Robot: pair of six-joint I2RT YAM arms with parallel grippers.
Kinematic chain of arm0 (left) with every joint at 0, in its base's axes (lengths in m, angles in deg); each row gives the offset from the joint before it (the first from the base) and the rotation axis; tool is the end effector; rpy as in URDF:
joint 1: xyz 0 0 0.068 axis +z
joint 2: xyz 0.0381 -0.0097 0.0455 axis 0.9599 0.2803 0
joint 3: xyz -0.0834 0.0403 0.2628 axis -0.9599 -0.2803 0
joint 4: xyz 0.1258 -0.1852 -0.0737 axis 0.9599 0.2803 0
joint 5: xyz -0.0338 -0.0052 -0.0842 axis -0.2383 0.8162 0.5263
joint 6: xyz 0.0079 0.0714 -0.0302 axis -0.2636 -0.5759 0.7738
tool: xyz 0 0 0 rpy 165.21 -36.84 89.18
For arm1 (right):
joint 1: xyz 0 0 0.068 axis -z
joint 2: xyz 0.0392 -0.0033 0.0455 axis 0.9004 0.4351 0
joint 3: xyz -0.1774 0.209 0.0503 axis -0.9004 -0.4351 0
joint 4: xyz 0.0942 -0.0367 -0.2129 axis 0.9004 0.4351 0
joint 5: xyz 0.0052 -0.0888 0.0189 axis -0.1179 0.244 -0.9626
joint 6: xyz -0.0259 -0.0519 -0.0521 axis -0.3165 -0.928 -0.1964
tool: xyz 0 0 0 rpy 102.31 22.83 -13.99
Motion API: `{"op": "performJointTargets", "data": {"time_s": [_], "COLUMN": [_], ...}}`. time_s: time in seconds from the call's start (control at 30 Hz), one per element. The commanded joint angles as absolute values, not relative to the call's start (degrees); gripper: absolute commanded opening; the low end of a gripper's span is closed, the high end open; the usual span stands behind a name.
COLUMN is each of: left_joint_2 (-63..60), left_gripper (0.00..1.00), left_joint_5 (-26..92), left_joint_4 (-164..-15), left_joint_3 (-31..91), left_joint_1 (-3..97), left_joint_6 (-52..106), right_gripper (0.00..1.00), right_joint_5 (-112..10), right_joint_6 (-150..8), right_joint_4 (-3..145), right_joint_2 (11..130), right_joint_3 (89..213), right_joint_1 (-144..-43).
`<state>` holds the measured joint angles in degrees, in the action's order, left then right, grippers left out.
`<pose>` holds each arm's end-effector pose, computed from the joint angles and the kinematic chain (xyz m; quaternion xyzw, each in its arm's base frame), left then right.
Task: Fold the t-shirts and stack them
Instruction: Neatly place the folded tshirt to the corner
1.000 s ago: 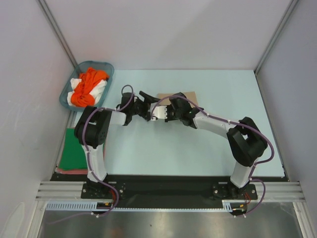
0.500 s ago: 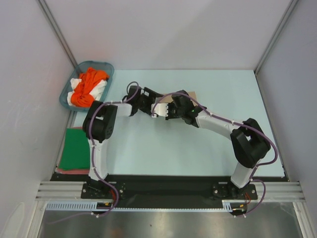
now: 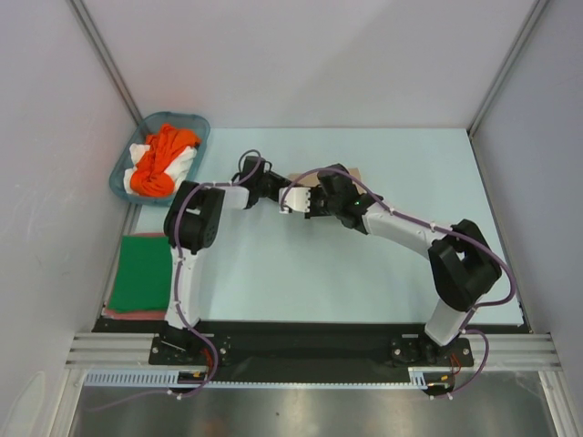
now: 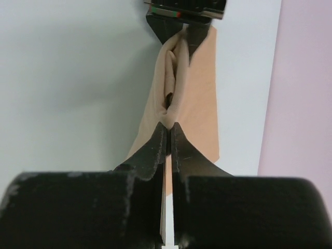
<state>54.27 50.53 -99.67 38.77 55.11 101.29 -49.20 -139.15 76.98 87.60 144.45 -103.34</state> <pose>0.4538 -0.1836 0.1078 -0.4042 0.7814 -0.4644 0.1019 0.2996 0.2522 0.2441 -0.6987 0.5507 -0.0450 0.4545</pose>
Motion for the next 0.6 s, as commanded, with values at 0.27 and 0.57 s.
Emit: {"op": "performJointTargets", "data": {"time_s": [0.27,0.57], "left_joint_2": [46.88,21.77], "left_gripper": [0.0,0.0], "left_joint_5": [45.94,32.5], "left_joint_4": [-99.03,-84.1], "left_joint_3": [37.89,28.3], "left_joint_1": [55.62,53.69], "left_joint_6": [83.03,66.14], "right_gripper": [0.78,0.83], "right_joint_5": [-44.24,-27.1], "right_joint_6": [-118.22,-84.71], "right_joint_4": [74.67,93.13], "right_joint_2": [72.79,55.92], "right_joint_3": [139.35,136.72], "right_joint_1": [-105.08,-113.16]}}
